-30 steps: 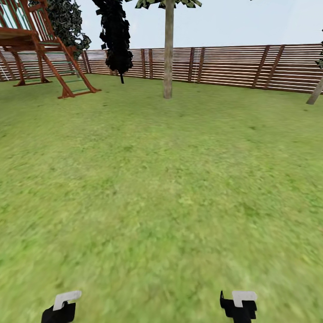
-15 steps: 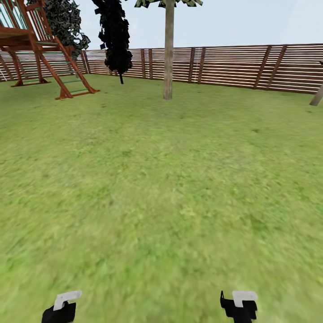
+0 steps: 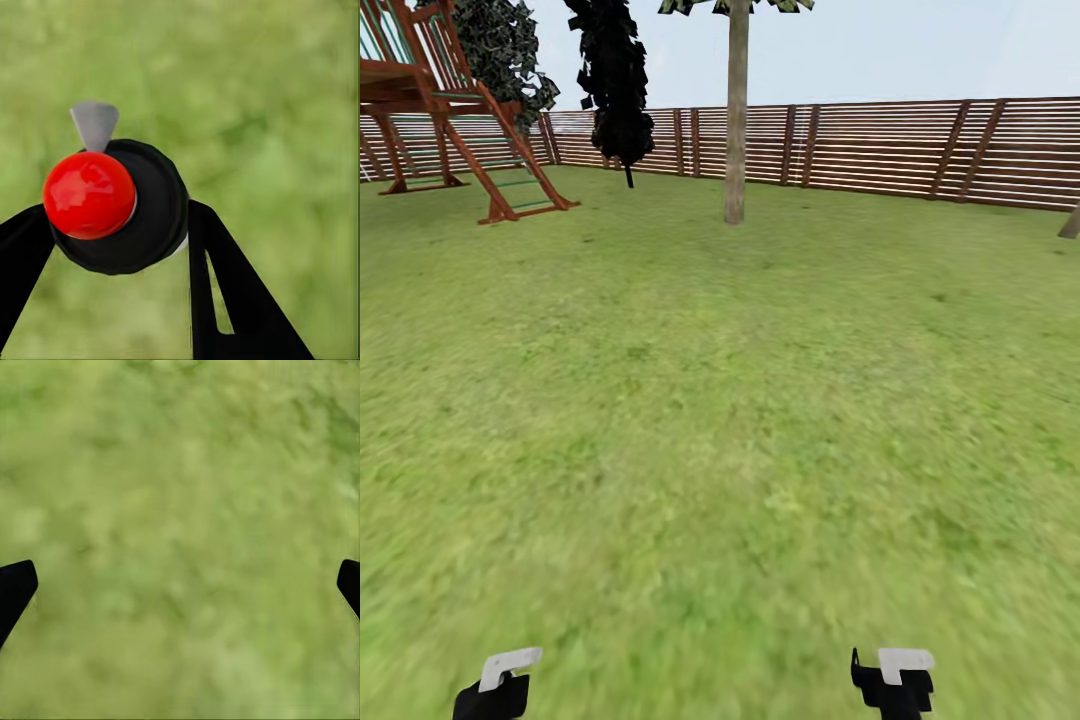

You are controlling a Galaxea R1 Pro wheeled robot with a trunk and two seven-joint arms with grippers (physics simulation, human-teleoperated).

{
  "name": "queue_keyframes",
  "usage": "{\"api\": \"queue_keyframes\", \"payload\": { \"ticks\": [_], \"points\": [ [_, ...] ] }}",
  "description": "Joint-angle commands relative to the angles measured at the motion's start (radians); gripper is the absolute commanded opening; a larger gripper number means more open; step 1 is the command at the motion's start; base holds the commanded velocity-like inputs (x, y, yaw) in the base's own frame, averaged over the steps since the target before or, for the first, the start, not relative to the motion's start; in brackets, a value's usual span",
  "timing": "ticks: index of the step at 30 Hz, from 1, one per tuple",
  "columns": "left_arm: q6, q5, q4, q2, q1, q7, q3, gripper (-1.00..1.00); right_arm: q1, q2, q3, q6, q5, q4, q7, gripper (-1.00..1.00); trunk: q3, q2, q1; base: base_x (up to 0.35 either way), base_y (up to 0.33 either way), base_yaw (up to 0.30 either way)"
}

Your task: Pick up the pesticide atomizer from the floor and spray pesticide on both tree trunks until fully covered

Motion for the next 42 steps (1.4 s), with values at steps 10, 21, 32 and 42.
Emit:
{"api": "queue_keyframes", "payload": {
  "ticks": [10,21,32,42],
  "points": [
    [0.002,0.0,0.0,0.002,0.0,0.0,0.0,-1.0,0.0,0.0,0.0,0.0,0.0,0.0,0.0,1.0,0.0,0.0,0.0,0.339,0.0,0.0],
    [0.002,0.0,0.0,0.002,0.0,0.0,0.0,-1.0,0.0,0.0,0.0,0.0,0.0,0.0,0.0,1.0,0.0,0.0,0.0,0.339,0.0,0.0],
    [0.002,0.0,0.0,0.002,0.0,0.0,0.0,-1.0,0.0,0.0,0.0,0.0,0.0,0.0,0.0,1.0,0.0,0.0,0.0,0.339,0.0,0.0],
    [0.002,0.0,0.0,0.002,0.0,0.0,0.0,-1.0,0.0,0.0,0.0,0.0,0.0,0.0,0.0,1.0,0.0,0.0,0.0,0.339,0.0,0.0]
  ]
}}
